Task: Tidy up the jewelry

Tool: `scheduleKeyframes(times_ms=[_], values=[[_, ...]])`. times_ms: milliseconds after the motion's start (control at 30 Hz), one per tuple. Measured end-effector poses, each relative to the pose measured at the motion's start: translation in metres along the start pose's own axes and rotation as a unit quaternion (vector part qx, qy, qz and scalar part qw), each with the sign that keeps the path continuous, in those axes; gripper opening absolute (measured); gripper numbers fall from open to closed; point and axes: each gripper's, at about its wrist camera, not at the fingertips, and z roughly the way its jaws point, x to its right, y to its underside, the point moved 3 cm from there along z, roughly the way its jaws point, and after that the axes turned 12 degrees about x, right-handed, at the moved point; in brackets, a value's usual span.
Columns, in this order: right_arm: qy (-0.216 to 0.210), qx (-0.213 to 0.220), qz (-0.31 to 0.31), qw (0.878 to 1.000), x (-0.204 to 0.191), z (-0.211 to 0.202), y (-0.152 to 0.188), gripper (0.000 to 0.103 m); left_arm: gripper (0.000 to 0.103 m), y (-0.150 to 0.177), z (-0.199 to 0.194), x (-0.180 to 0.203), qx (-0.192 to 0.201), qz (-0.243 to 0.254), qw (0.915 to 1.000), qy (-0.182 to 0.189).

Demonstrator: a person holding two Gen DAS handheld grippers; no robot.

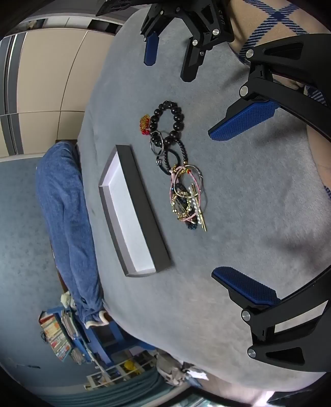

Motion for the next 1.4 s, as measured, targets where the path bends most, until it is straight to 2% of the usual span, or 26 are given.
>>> scheduleKeyframes(times_ms=[533,700,867,1033,1400], values=[[-0.001,-0.004,0.003,1.000,0.002,0.002,0.000,0.098,0.098,0.000,0.001,0.000,-0.007,-0.001,1.0000,0.002],[-0.001,-0.014,0.013,1.000,0.007,0.005,0.000,0.098,0.098,0.002,0.007,-0.003,-0.018,-0.006,0.9997,0.013],[-0.008,-0.032,0.032,0.999,0.014,0.010,0.001,0.098,0.098,0.001,0.014,-0.008,-0.035,-0.034,0.9983,0.033],[-0.015,-0.048,0.042,0.998,0.019,0.015,0.001,0.098,0.098,-0.002,0.022,-0.018,-0.052,-0.060,0.9963,0.035],[-0.002,-0.049,0.051,0.997,0.032,0.033,-0.014,0.098,0.096,-0.011,0.054,-0.020,-0.089,-0.058,0.9936,0.039]])
